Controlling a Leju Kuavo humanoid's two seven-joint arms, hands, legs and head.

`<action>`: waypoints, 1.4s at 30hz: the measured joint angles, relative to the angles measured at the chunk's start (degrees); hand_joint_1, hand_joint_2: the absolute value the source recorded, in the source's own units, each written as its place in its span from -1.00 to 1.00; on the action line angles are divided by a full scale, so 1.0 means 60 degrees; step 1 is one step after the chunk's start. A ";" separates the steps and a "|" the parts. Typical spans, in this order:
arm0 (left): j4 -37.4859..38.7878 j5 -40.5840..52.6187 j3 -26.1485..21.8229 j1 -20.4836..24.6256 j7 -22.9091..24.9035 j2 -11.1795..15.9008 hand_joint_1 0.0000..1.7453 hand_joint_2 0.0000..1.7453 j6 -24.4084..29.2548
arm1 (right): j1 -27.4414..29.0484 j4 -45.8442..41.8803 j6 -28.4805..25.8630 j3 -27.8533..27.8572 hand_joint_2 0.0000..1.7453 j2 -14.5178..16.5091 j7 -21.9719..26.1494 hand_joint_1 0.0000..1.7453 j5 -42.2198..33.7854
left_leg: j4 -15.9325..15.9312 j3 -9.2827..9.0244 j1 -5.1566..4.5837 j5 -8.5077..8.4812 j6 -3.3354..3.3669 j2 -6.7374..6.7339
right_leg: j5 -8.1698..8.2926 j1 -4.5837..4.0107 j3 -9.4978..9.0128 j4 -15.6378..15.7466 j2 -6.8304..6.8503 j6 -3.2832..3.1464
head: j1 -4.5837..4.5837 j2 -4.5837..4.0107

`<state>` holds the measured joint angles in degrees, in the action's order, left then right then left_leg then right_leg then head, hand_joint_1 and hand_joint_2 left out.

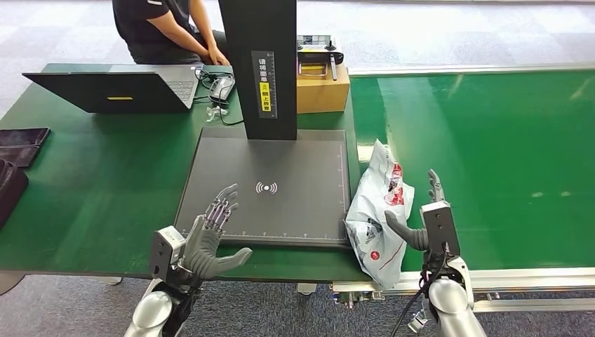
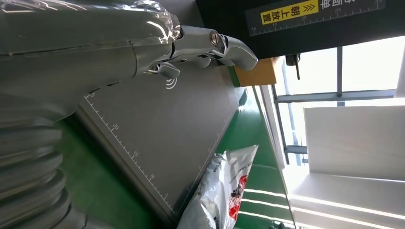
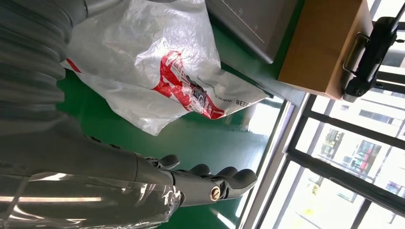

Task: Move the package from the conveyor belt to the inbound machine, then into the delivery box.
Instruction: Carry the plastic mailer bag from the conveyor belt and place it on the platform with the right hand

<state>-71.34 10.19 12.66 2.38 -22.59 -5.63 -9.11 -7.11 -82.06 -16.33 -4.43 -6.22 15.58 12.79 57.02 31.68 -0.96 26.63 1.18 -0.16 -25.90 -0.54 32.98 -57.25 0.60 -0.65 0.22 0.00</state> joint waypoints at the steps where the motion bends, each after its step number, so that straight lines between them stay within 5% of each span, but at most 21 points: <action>1: -0.0002 0.0001 0.0000 0.0000 0.0000 -0.0004 -1.00 1.00 0.0000 | 0.0027 -0.0028 0.0000 0.0041 1.00 0.0017 0.0000 -1.00 0.0000 | 0.0000 0.0000 0.0000 0.0000 0.0000 0.0000 | 0.0000 0.0000 0.0000 0.0000 0.0000 0.0000 | 0.0000 0.0000; 10: -0.0017 0.0017 -0.0004 -0.0020 0.0076 -0.0026 -1.00 1.00 -0.0015 | 0.0383 -0.0195 0.0480 0.0445 1.00 0.0201 -0.0654 -1.00 -0.0382 | 0.0001 0.0003 0.0000 0.0002 0.0001 0.0004 | -0.0002 0.0000 0.0003 0.0000 0.0003 0.0000 | 0.0000 0.0000; 19: -0.0018 0.0105 -0.0009 -0.0015 0.0300 -0.0087 -1.00 1.00 -0.0192 | 0.0561 0.0611 0.2770 0.1149 1.00 0.0315 -0.2234 -1.00 -0.0166 | -0.0001 0.0003 0.0000 0.0003 0.0004 -0.0002 | 0.0000 0.0001 0.0002 0.0000 -0.0001 0.0000 | -0.0001 0.0000; 33: -0.0237 0.0216 -0.0023 -0.0018 0.0607 -0.0183 -1.00 1.00 -0.0299 | -0.0348 0.2486 0.3671 0.1201 1.00 0.0308 -0.3365 -1.00 0.1864 | 0.0000 -0.0012 0.0000 0.0002 0.0004 -0.0016 | 0.0002 -0.0001 -0.0007 0.0001 -0.0015 -0.0001 | -0.0001 0.0000; 34: -0.0249 0.0217 -0.0024 -0.0019 0.0610 -0.0183 -1.00 1.00 -0.0298 | -0.0365 0.2524 0.3702 0.1201 1.00 0.0308 -0.3350 -0.81 0.1864 | 0.0000 -0.0014 0.0000 0.0002 0.0004 -0.0016 | 0.0002 -0.0001 -0.0009 0.0001 -0.0015 -0.0001 | -0.0002 0.0000; 37: -0.0260 0.0217 -0.0025 -0.0019 0.0619 -0.0183 -1.00 1.00 -0.0287 | -0.0394 0.2576 0.3923 0.1203 1.00 0.0307 -0.3038 0.69 0.1748 | 0.0000 -0.0019 0.0000 0.0001 0.0002 -0.0016 | 0.0003 -0.0001 -0.0013 0.0000 -0.0015 -0.0002 | -0.0001 0.0000; 38: -0.0261 0.0216 -0.0025 -0.0020 0.0622 -0.0183 -1.00 1.00 -0.0280 | -0.0393 0.2581 0.4007 0.1203 1.00 0.0305 -0.2835 1.00 0.1688 | 0.0000 -0.0019 0.0000 0.0001 0.0001 -0.0016 | 0.0004 -0.0001 -0.0013 0.0000 -0.0015 -0.0004 | -0.0001 0.0000; 42: -0.0321 0.0198 -0.0027 -0.0056 0.0618 -0.0183 -1.00 1.00 -0.0239 | -0.0371 0.2543 0.4018 0.1179 1.00 0.0301 -0.1680 1.00 0.1593 | 0.0000 -0.0018 0.0000 -0.0001 0.0000 -0.0018 | 0.0008 -0.0001 -0.0011 0.0000 -0.0017 -0.0008 | -0.0001 0.0000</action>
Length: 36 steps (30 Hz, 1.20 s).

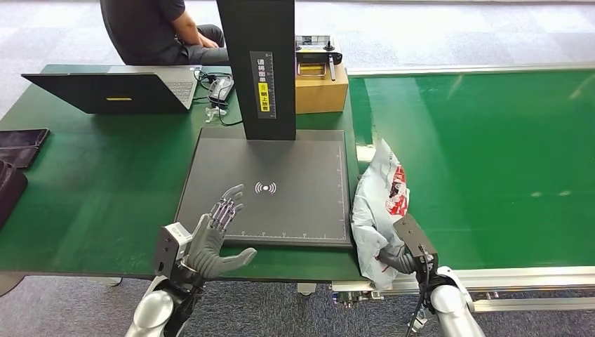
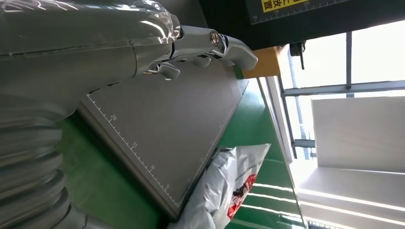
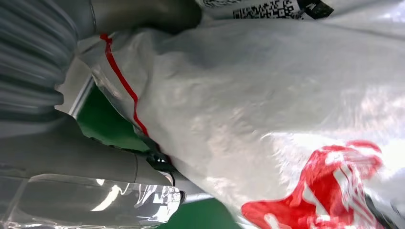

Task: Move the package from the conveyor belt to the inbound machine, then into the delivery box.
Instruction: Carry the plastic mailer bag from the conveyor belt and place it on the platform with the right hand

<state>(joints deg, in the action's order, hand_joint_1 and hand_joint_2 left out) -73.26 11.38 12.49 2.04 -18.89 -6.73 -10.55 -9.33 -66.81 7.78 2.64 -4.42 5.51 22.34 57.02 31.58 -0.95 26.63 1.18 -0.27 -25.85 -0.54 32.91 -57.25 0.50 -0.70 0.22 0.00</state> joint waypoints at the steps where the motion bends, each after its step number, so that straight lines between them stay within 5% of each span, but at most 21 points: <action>1: -0.0034 -0.0007 -0.0004 -0.0021 -0.0006 0.0000 -1.00 1.00 0.0006 | 0.0007 -0.0037 -0.0036 -0.0014 1.00 0.0000 0.0281 1.00 -0.0014 | 0.0000 0.0000 0.0000 0.0000 0.0000 0.0000 | 0.0000 0.0000 0.0001 0.0000 0.0000 0.0000 | 0.0000 0.0000; 8: -0.0157 -0.0024 -0.0076 -0.0086 -0.0117 -0.0022 -1.00 1.00 -0.0016 | 0.0147 -0.0381 -0.0227 -0.0079 1.00 0.0000 0.1551 1.00 -0.0081 | 0.0000 0.0008 0.0000 0.0000 0.0000 0.0000 | -0.0001 -0.0001 0.0010 0.0000 0.0000 -0.0001 | 0.0001 0.0000; 18: -0.0157 0.0008 -0.0217 -0.0066 -0.0269 -0.0067 -1.00 1.00 -0.0074 | 0.0309 -0.0729 -0.0784 -0.0014 1.00 0.0002 0.2159 1.00 -0.0109 | 0.0000 0.0014 0.0000 0.0000 0.0000 0.0000 | -0.0001 0.0000 0.0015 0.0000 -0.0001 0.0000 | 0.0001 0.0000; 31: -0.0157 0.0058 -0.0262 -0.0058 -0.0304 -0.0129 -1.00 1.00 -0.0061 | 0.0589 -0.1722 -0.3457 0.0376 1.00 0.0062 0.2642 1.00 0.0872 | 0.0000 0.0022 -0.0002 0.0001 0.0001 0.0001 | -0.0002 0.0003 0.0021 0.0000 0.0000 0.0001 | 0.0000 0.0000; 36: -0.0156 0.0103 -0.0268 -0.0040 -0.0364 -0.0141 -1.00 1.00 -0.0100 | 0.0668 -0.2638 -0.3702 0.0369 1.00 0.0054 0.2807 1.00 0.1537 | 0.0000 0.0022 -0.0002 0.0001 0.0000 0.0000 | -0.0002 0.0002 0.0022 0.0000 -0.0001 0.0000 | 0.0001 0.0000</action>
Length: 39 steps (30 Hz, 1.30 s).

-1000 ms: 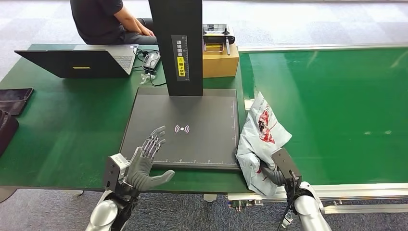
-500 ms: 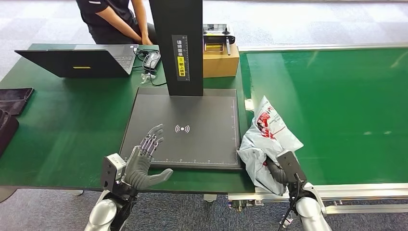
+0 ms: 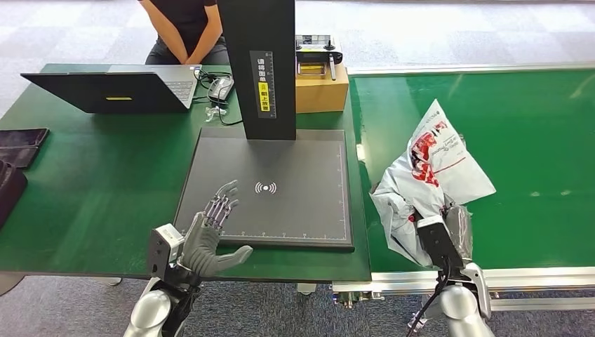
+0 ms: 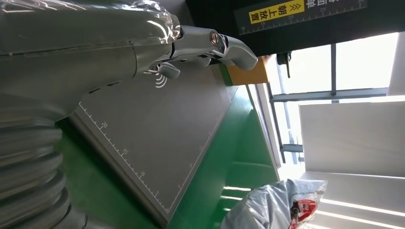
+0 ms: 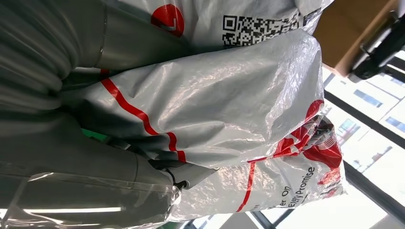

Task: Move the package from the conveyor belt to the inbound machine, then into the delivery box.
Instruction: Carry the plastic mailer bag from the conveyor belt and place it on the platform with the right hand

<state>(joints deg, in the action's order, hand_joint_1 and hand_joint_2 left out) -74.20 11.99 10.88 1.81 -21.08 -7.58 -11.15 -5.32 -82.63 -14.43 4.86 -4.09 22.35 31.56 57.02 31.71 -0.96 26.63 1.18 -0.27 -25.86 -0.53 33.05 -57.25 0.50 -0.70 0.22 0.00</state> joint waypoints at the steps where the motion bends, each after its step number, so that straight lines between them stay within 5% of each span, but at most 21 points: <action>1: 0.0001 0.0001 0.0000 0.0011 -0.0015 -0.0002 -1.00 1.00 -0.0009 | -0.0006 -0.0133 0.0109 -0.0032 1.00 -0.0020 -0.0004 1.00 0.0158 | 0.0000 0.0000 0.0000 0.0000 0.0000 0.0000 | 0.0000 0.0000 0.0000 0.0000 0.0000 0.0000 | 0.0001 0.0000; 12: 0.0079 -0.0069 -0.0005 0.0192 -0.0323 -0.0006 -1.00 1.00 -0.0083 | -0.0931 -0.0269 0.1539 -0.1744 1.00 -0.0761 -0.0226 1.00 0.2621 | 0.0000 0.0009 0.0000 -0.0005 0.0002 0.0003 | 0.0002 0.0001 -0.0002 -0.0002 0.0004 0.0001 | -0.0001 0.0000; 20: 0.0079 -0.0197 -0.0023 0.0300 -0.0520 -0.0005 -1.00 1.00 0.0080 | -0.3445 0.1365 0.1955 -0.4007 1.00 -0.1260 -0.0563 1.00 0.4162 | 0.0004 0.0017 0.0000 -0.0021 0.0005 -0.0023 | 0.0025 0.0001 0.0018 -0.0005 -0.0024 0.0007 | 0.0000 0.0000; 32: 0.0083 -0.0363 -0.0116 0.0383 -0.0672 -0.0001 -1.00 1.00 0.0200 | -0.5513 0.3139 0.2014 -0.6015 1.00 -0.1340 -0.0169 1.00 0.4385 | 0.0003 0.0041 0.0000 -0.0024 0.0004 -0.0021 | 0.0027 0.0001 0.0034 -0.0006 -0.0023 0.0008 | -0.0001 0.0000; 39: 0.0154 -0.0484 -0.0131 0.0453 -0.0728 -0.0021 -1.00 1.00 0.0162 | -0.6490 0.4162 0.1951 -0.7338 1.00 -0.0871 0.0301 1.00 0.3769 | 0.0004 0.0038 0.0002 -0.0027 0.0001 -0.0015 | 0.0027 -0.0003 0.0036 -0.0006 -0.0018 0.0005 | 0.0001 0.0000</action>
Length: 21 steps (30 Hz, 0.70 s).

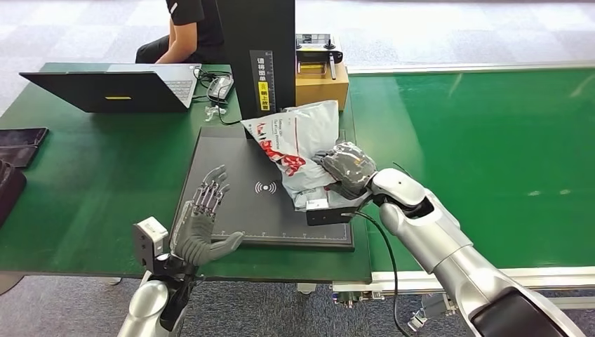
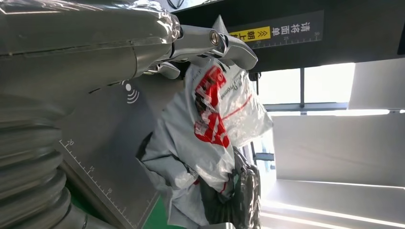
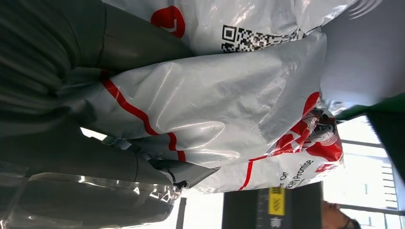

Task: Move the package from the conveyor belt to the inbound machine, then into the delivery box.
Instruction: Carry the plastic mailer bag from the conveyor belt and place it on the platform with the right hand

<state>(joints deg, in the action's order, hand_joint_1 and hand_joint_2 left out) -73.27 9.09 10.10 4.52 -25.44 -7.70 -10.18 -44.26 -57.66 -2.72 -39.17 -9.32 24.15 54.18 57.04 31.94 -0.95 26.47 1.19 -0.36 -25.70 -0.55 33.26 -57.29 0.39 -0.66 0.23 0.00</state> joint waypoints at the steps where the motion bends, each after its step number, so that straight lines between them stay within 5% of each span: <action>1: 0.0012 0.0003 -0.0001 0.0003 0.0004 -0.0007 -1.00 1.00 -0.0016 | -0.0014 0.0109 -0.0038 -0.0142 1.00 0.0097 0.0004 1.00 -0.0159 | 0.0000 0.0001 0.0000 0.0000 0.0000 0.0000 | -0.0001 0.0000 0.0002 0.0000 0.0000 0.0000 | 0.0001 0.0000; 6: 0.0020 0.0108 -0.0011 0.0019 0.0121 -0.0120 -1.00 1.00 -0.0185 | 0.0115 0.0490 -0.0301 -0.0599 1.00 0.0560 0.0182 1.00 -0.1021 | 0.0000 0.0007 0.0000 0.0000 0.0000 -0.0001 | -0.0001 0.0000 0.0008 0.0000 -0.0001 0.0000 | -0.0001 0.0000; 7: 0.0020 0.0130 -0.0011 0.0026 0.0148 -0.0147 -1.00 1.00 -0.0206 | 0.0170 0.0525 -0.0360 -0.0641 1.00 0.0645 0.0188 0.83 -0.1098 | -0.0001 0.0007 0.0000 0.0001 0.0000 -0.0001 | -0.0002 0.0000 0.0009 0.0000 -0.0001 0.0000 | -0.0002 0.0000; 10: 0.0020 0.0184 -0.0011 0.0052 0.0211 -0.0209 -1.00 1.00 -0.0236 | 0.0346 0.0595 -0.0420 -0.0741 1.00 0.0859 -0.0089 -0.67 -0.1070 | 0.0000 0.0007 0.0000 0.0001 0.0000 -0.0001 | -0.0001 0.0001 0.0008 0.0000 0.0000 0.0000 | -0.0003 0.0000; 11: 0.0020 0.0194 -0.0011 0.0060 0.0228 -0.0221 -1.00 1.00 -0.0238 | 0.0397 0.0621 -0.0416 -0.0765 1.00 0.0913 -0.0246 -1.00 -0.1018 | 0.0000 0.0007 0.0000 0.0000 0.0000 -0.0001 | -0.0001 0.0002 0.0008 0.0000 0.0000 0.0001 | -0.0002 0.0000; 21: 0.0020 0.0226 -0.0025 0.0088 0.0280 -0.0236 -1.00 1.00 -0.0227 | 0.0502 0.0868 -0.0511 -0.0743 1.00 0.1067 -0.0779 -1.00 -0.0698 | 0.0002 0.0003 -0.0002 0.0000 0.0000 -0.0001 | 0.0001 0.0004 0.0006 0.0001 -0.0001 0.0002 | -0.0001 0.0000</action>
<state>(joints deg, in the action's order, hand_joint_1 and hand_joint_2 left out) -73.16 10.45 9.95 5.06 -23.76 -9.12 -11.54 -41.25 -52.46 -5.79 -43.63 -2.92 19.48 49.99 57.05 31.96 -0.96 26.47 1.19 -0.37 -25.70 -0.53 33.30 -57.28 0.38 -0.65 0.22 0.00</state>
